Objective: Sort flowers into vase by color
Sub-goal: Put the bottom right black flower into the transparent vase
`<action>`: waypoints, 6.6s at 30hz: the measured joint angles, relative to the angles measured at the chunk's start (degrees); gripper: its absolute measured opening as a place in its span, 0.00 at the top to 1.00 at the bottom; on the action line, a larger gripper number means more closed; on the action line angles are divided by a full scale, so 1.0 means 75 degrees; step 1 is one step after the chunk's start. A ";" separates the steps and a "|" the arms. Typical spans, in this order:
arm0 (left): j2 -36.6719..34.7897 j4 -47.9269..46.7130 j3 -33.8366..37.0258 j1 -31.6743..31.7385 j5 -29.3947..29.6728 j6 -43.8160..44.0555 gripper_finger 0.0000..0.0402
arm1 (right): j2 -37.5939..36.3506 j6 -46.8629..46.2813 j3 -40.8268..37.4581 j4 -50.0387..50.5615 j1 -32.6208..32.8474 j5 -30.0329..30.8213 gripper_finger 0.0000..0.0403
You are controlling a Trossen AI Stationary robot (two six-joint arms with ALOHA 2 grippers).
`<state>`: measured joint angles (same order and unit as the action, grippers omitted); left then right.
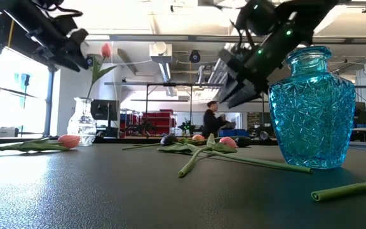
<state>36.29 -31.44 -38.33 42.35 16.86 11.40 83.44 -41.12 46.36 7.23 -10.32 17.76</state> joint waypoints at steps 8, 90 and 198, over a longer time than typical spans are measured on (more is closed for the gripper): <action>-0.0514 -0.0058 0.0000 -0.0775 0.0193 -0.0416 0.61 | 0.0015 0.2108 0.0573 0.1178 -0.1755 -0.0897 0.65; 0.5951 0.6994 0.0003 -0.7458 -0.0116 -0.0957 0.70 | -0.0335 -0.2226 -0.0183 0.5432 0.8199 -0.2447 0.65; 0.5975 0.6400 -0.0877 -0.5928 -0.2958 0.0821 0.56 | 0.1381 1.7709 0.4407 0.2252 0.3674 0.4734 1.00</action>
<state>81.10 16.56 -44.91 -2.11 -5.32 17.56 93.80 91.69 79.42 24.13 17.23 53.27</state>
